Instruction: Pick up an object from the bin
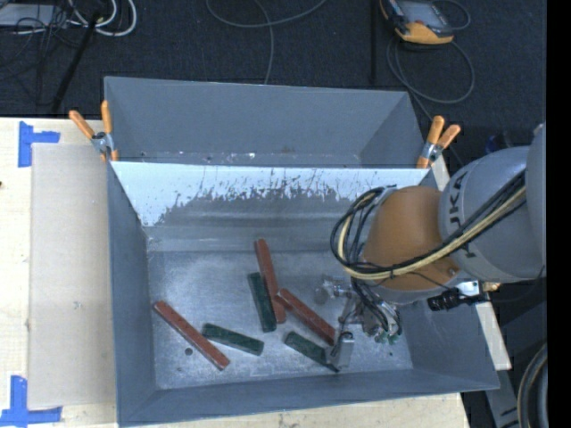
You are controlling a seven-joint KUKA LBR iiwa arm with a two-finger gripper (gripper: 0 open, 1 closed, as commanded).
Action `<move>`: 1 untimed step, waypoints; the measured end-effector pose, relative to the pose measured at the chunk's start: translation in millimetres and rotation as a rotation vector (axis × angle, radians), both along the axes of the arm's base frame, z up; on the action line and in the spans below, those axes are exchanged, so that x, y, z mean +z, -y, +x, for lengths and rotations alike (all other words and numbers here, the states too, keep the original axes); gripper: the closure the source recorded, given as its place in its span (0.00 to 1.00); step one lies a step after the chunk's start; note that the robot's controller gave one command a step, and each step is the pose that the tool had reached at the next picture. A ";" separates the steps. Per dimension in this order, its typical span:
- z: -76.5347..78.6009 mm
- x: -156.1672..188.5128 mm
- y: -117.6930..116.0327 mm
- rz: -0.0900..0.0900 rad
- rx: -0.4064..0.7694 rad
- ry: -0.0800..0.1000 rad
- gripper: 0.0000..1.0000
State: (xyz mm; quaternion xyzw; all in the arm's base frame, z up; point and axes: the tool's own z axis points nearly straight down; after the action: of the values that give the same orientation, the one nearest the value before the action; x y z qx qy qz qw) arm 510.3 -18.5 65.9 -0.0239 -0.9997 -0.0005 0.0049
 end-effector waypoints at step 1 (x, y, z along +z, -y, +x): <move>1.2 4.4 -0.2 0.000 0.001 0.004 1.00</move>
Offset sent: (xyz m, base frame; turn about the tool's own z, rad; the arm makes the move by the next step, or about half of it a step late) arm 0.0000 0.0000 0.0000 0.0000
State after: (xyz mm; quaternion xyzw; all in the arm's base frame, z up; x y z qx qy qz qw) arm 511.6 -18.4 70.3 -0.0234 -0.9997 -0.0005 0.0029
